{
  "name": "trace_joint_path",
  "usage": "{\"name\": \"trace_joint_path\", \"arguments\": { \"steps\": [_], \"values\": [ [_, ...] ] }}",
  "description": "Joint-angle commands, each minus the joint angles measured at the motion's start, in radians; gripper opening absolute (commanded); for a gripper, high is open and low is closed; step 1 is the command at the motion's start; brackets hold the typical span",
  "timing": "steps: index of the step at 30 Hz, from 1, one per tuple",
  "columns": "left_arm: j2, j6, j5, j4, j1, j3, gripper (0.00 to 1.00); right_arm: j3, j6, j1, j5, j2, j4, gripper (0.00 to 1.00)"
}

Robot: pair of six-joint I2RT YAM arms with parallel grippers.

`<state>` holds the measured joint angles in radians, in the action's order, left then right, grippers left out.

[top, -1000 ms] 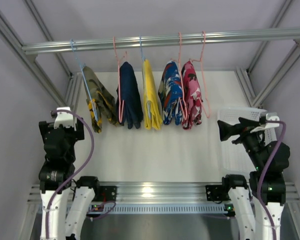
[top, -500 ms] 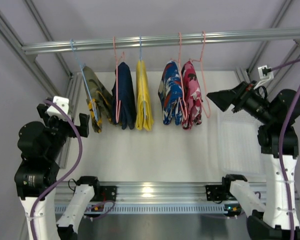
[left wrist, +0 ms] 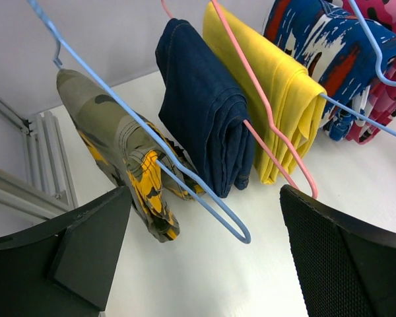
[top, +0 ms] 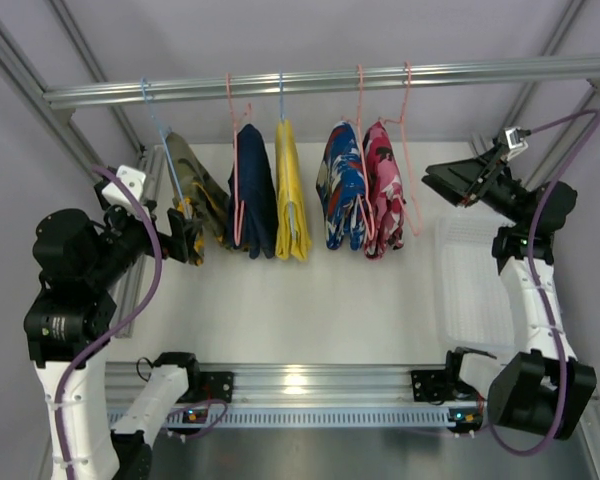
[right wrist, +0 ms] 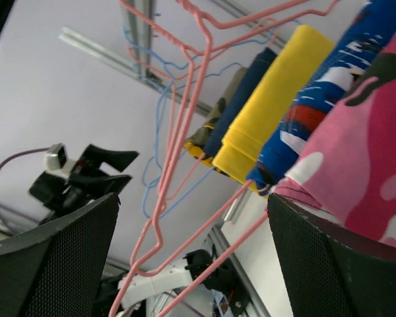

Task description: Remove the trousers from the hanger

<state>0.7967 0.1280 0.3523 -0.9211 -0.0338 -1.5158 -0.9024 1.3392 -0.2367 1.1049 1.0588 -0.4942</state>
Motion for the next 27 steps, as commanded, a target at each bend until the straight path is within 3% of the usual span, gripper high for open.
{"name": "trace_joint_path", "arguments": {
  "steps": [1, 4, 6, 17, 27],
  "values": [
    [0.021, -0.019, 0.037, 0.028, 0.005, -0.018, 0.99, 0.025, 0.352, 0.031, 0.052, 0.062, -0.636, 0.92],
    [0.030, -0.030, 0.042, 0.033, 0.005, -0.020, 0.99, 0.019, 0.411, 0.083, 0.036, 0.102, -0.711, 0.91],
    [0.033, -0.036, 0.047, 0.039, 0.005, -0.020, 0.99, 0.004, 0.362, 0.108, 0.036, 0.112, -0.673, 0.91],
    [0.052, -0.042, 0.053, 0.053, 0.005, -0.018, 0.99, 0.010, 0.273, 0.211, -0.010, 0.168, -0.592, 0.72],
    [0.073, -0.039, 0.060, 0.054, 0.005, -0.043, 0.99, -0.069, 0.452, 0.229, -0.046, 0.309, -0.823, 0.62]
  ]
}}
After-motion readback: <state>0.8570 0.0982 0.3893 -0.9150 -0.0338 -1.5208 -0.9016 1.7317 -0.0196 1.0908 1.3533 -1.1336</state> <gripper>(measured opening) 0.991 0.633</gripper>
